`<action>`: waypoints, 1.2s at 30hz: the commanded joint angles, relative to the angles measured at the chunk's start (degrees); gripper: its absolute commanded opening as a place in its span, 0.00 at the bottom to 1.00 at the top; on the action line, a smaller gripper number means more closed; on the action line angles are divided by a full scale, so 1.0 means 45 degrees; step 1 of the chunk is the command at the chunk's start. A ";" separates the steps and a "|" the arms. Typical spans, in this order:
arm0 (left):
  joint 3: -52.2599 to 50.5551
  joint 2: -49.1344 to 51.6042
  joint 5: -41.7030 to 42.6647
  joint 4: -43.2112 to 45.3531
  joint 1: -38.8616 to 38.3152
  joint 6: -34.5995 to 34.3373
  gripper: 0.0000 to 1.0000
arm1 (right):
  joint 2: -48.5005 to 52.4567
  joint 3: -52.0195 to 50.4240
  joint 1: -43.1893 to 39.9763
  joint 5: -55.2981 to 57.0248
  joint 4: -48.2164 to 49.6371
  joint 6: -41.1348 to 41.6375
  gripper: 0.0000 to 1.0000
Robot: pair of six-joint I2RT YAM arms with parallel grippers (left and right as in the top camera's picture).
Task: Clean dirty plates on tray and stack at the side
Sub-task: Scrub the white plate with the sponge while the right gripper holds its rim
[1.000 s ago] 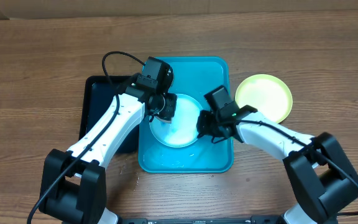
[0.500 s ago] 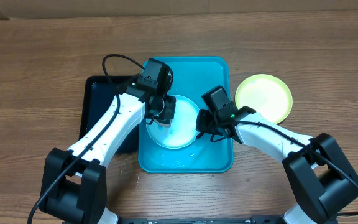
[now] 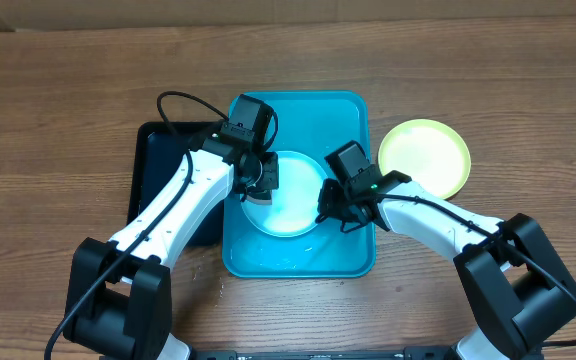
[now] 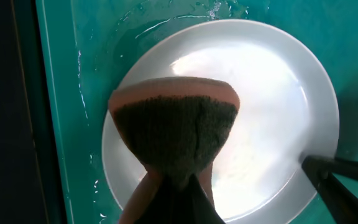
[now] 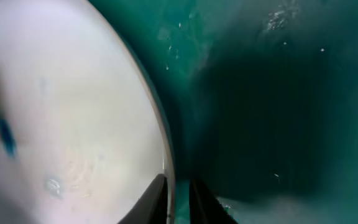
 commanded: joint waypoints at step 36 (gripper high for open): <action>-0.0753 0.2312 0.0602 0.1564 -0.0034 0.0699 0.04 | -0.0068 0.0262 0.0219 0.1554 0.0403 -0.0311 0.04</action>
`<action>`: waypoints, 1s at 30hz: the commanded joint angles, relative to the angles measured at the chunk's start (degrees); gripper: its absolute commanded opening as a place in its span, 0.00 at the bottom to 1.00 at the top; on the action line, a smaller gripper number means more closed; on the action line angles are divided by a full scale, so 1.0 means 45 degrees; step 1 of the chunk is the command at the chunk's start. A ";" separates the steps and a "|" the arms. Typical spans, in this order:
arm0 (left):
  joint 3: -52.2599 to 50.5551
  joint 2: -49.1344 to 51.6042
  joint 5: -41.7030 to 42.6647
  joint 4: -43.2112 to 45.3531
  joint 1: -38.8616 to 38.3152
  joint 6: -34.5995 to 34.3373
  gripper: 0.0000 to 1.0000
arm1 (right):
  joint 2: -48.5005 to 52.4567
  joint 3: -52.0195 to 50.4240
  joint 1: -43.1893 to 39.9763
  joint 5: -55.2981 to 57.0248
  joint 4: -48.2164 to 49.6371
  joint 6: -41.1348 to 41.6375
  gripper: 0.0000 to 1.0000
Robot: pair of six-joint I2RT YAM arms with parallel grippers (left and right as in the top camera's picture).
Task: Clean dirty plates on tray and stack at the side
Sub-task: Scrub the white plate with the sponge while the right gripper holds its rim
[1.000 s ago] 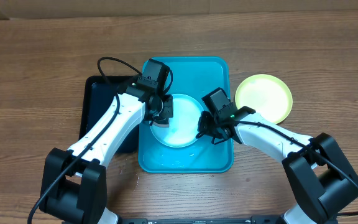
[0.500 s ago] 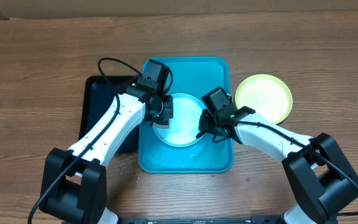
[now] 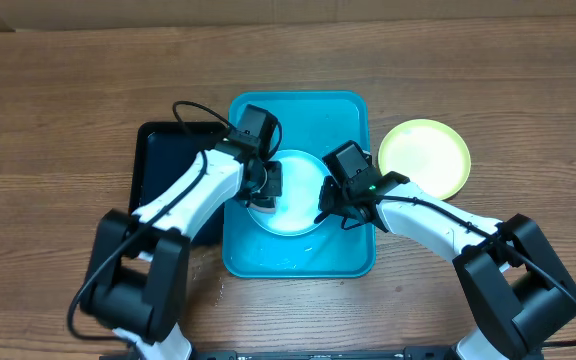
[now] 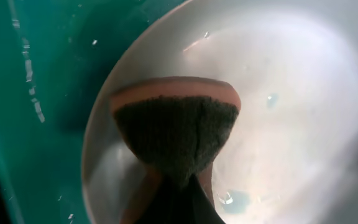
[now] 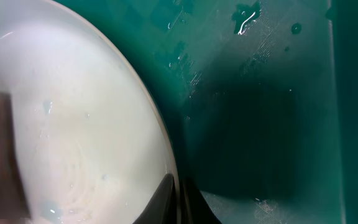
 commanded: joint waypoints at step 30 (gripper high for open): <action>0.1292 -0.0359 0.1763 -0.1248 0.0631 0.1700 0.04 | -0.0063 0.0228 0.0068 0.0170 -0.0024 -0.0083 0.04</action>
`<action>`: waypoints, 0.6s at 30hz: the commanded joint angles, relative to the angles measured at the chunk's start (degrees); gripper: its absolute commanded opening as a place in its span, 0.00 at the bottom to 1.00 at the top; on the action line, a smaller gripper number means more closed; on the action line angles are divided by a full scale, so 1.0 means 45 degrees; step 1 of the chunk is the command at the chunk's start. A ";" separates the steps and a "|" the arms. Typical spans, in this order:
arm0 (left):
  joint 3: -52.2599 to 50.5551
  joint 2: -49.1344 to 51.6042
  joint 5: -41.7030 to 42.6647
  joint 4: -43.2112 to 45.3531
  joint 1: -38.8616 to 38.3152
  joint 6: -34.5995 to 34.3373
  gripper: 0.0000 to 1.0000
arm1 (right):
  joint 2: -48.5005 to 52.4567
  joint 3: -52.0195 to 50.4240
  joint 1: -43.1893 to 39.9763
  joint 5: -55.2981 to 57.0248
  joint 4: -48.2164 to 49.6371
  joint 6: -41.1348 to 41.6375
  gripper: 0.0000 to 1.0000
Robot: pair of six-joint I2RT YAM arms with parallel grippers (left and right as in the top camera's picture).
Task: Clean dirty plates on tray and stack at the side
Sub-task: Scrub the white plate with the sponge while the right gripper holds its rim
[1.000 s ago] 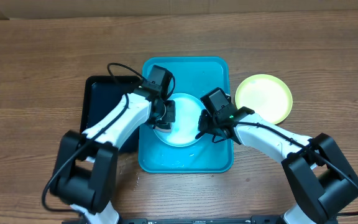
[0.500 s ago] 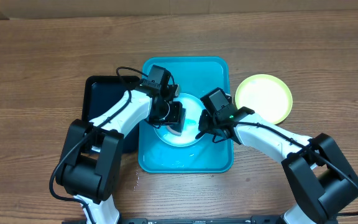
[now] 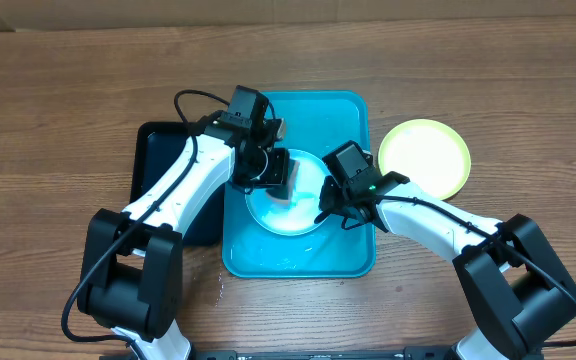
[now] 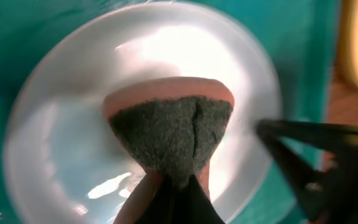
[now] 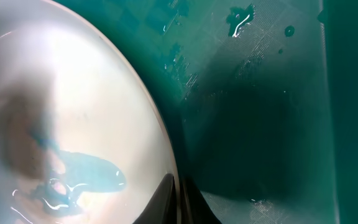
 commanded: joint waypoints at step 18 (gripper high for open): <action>-0.2312 0.0821 -0.0568 0.1564 0.0005 -0.0466 0.07 | -0.0063 0.0228 0.0068 0.0039 0.0019 -0.0078 0.04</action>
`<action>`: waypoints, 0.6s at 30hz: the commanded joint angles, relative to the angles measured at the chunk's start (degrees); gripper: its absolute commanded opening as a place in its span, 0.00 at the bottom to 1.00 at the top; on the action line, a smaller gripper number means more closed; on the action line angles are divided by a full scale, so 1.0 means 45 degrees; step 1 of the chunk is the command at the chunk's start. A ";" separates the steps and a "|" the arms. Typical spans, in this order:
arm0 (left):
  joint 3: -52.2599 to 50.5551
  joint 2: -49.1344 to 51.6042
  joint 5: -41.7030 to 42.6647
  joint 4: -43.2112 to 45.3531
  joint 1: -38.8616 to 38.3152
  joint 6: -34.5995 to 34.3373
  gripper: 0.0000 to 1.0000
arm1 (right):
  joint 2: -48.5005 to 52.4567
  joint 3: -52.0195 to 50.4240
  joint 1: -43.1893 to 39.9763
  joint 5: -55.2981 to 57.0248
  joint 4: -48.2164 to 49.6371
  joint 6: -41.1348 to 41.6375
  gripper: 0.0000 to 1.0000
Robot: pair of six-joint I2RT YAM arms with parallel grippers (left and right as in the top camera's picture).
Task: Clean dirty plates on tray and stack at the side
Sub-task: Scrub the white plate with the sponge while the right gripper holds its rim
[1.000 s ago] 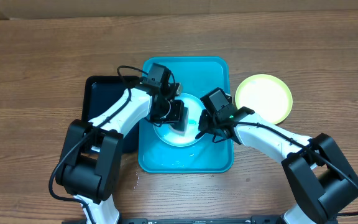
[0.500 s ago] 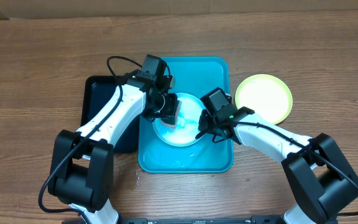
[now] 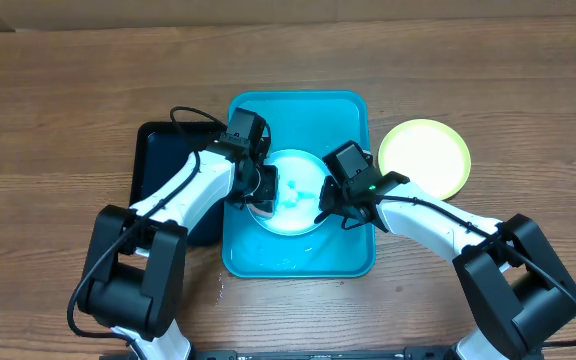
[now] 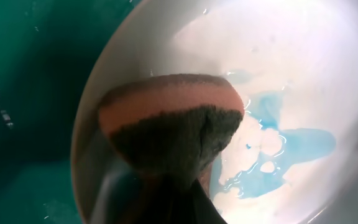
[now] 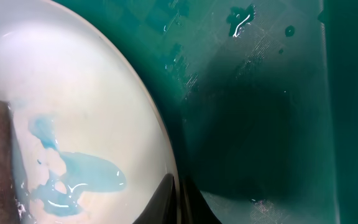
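Note:
A white plate [image 3: 293,200] lies in the blue tray [image 3: 343,115], with a puddle of blue water [image 4: 278,146] on it. My left gripper [image 3: 260,190] is shut on an orange and dark green sponge [image 4: 169,121], which presses on the plate's left part. My right gripper [image 5: 178,202] is shut on the plate's right rim [image 5: 163,134]; the sponge's edge shows at the left of that view.
A yellow-green plate [image 3: 425,155] sits on the wooden table to the right of the tray. A dark tray [image 3: 163,180] lies to the left, partly under my left arm. Water drops lie on the blue tray's floor [image 5: 253,81].
My left gripper with the sponge has moved from the plate's upper middle to its left side. The blue puddle is uncovered. My right gripper still holds the rim.
The sponge was over the plate's left side while my right gripper held the right rim. It was then lower on the left, then at the upper middle, and now at the left again. Blue water shows on the plate.

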 commanded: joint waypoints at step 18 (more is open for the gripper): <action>0.0743 0.1341 0.6863 0.1753 0.0068 -0.0058 0.04 | -0.0063 0.0228 0.0063 0.0039 0.0010 -0.0087 0.04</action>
